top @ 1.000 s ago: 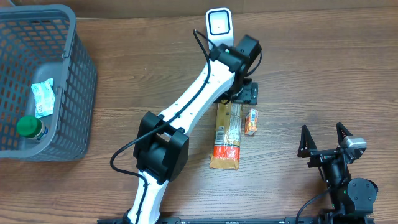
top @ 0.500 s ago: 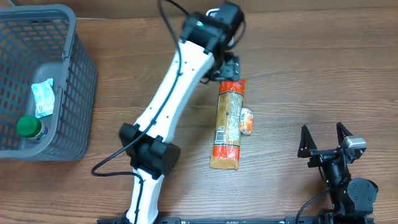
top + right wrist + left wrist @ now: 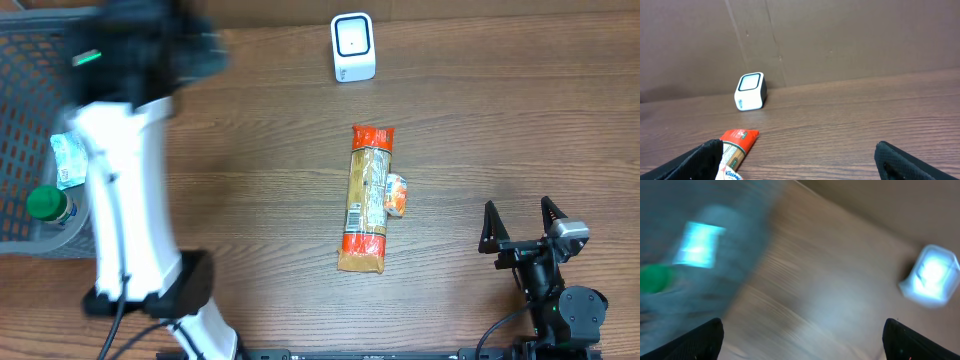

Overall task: Scan the item barcode
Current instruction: 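Release the spaghetti package on the table center with the left gripper, then reach the left gripper into the basket and grasp the green-lidded jar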

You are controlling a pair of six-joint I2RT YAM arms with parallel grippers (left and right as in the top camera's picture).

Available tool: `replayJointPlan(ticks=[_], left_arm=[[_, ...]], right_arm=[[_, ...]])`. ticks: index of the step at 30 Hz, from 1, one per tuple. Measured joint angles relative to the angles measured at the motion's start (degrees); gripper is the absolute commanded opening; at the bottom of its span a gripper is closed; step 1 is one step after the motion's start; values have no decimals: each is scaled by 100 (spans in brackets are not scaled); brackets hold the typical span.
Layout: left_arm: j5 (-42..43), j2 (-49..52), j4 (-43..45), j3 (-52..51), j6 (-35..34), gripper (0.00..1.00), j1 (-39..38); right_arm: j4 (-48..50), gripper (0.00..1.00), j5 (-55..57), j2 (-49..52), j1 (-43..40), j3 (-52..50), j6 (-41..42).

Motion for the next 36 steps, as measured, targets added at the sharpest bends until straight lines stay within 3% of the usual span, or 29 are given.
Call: replayJointPlan(ticks=[6, 11, 24, 36], left_arm=[[-146, -302, -4, 15, -52, 97, 1823], [-122, -98, -7, -319, -61, 99, 2658], [-122, 879, 92, -1582, 350, 100, 3475], [284, 2020, 188, -1801, 848, 100, 4256]], right_arm=[[-4, 100, 2, 0, 0, 0, -2], [0, 100, 2, 0, 0, 0, 0], [-2, 100, 2, 0, 0, 0, -2], [-2, 100, 2, 0, 0, 0, 0]])
